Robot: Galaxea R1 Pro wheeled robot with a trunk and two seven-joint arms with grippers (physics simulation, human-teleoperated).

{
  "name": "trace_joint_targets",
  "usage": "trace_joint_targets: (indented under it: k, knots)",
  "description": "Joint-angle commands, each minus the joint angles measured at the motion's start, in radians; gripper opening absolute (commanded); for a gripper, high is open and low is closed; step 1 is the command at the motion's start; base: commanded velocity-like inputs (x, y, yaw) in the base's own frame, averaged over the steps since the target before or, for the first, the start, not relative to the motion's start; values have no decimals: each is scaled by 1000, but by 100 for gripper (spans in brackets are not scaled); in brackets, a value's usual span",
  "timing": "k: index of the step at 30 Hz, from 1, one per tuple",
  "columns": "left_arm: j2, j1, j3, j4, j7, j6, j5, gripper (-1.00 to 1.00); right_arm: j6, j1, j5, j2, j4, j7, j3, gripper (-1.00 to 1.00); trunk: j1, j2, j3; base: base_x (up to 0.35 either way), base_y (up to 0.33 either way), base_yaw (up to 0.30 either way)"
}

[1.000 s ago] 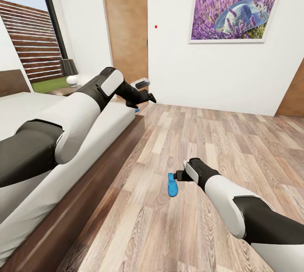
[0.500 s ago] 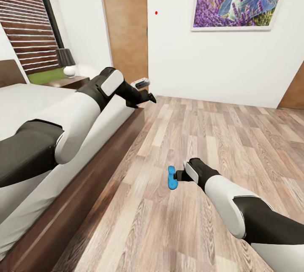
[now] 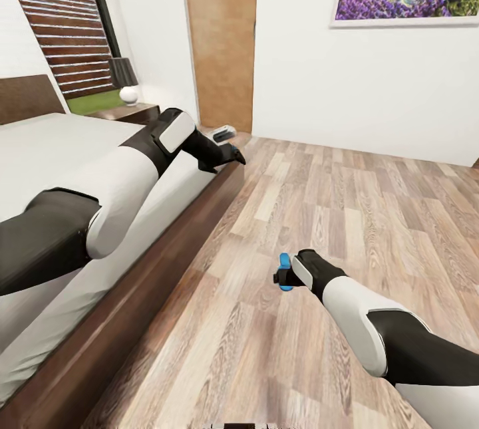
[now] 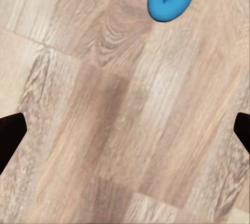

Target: In the bedroom, move the book from the bed onto either nightstand, and place the two sandals side by side next to the bed.

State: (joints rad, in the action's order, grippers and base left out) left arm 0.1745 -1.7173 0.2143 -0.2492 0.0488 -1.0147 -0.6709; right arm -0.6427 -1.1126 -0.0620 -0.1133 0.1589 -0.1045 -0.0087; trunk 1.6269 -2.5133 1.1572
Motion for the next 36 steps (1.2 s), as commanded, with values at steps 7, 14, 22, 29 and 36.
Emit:
trace_joint_targets:
  k: [7,14,22,29,36]
  knots:
    - [0,-1,5,41,5,-2,-7,100,-5,0,-7,0,2,-6,-2,100,3,-2,28,0,0,119]
    - [0,-1,6,45,4,-2,-7,100,-4,0,-7,0,2,-6,-2,100,6,-4,55,0,0,21]
    - [0,-1,6,46,3,-2,-7,100,-3,0,-7,0,2,-6,-3,100,9,-5,83,0,0,6]
    - [0,-1,5,47,3,-2,-7,100,1,0,-7,0,2,-7,-3,100,9,-5,83,0,0,1]
    - [0,-1,6,53,5,-2,-7,100,98,0,-8,-1,-1,-10,-3,100,9,-5,83,34,0,0]
